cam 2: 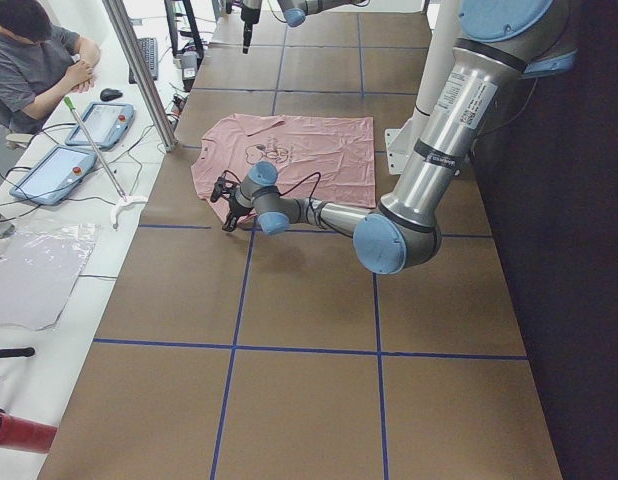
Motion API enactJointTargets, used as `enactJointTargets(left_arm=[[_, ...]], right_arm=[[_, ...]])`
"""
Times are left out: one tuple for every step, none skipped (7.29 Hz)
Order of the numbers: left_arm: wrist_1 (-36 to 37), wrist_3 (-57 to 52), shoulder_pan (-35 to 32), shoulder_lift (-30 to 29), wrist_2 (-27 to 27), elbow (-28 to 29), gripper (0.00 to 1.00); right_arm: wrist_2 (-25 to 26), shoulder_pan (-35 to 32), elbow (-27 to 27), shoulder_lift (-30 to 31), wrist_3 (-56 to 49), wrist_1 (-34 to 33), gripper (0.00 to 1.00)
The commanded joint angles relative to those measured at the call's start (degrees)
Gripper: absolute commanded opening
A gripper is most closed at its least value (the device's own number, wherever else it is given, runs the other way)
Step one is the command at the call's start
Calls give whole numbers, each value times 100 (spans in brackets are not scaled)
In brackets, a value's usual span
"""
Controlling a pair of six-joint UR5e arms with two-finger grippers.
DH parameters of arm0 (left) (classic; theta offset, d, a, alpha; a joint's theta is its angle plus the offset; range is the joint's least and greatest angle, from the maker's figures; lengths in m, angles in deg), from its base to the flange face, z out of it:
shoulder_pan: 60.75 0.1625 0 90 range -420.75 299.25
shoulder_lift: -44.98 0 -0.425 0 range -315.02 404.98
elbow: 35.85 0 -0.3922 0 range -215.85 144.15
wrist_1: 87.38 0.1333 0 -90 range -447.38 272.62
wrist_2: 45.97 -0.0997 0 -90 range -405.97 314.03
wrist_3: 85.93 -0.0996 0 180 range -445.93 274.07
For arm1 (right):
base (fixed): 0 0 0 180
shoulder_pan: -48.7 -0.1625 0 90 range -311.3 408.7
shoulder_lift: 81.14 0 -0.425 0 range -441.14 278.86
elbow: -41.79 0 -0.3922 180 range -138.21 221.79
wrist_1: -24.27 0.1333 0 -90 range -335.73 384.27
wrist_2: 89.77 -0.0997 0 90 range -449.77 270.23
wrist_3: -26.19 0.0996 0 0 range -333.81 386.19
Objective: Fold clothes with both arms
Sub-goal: 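Move the left gripper to the sleeve nearest it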
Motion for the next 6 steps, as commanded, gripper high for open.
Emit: enactJointTargets(left_arm=[[-4, 0, 14, -4, 0, 5, 29], [-13, 0, 22, 5, 0, 5, 4], [-21, -26, 22, 23, 0, -21, 0], [-13, -87, 22, 32, 0, -65, 0], [101, -96, -4, 75, 17, -492, 0], [632, -88, 5, 58, 35, -897, 0]], right_arm=[[7, 0, 8, 1, 2, 3, 100], [7, 0, 8, 1, 2, -6, 100], [7, 0, 8, 1, 2, -6, 100], [7, 0, 8, 1, 2, -6, 100], [-2, 0, -1, 1, 2, 3, 100], [6, 0, -1, 1, 2, -6, 100]])
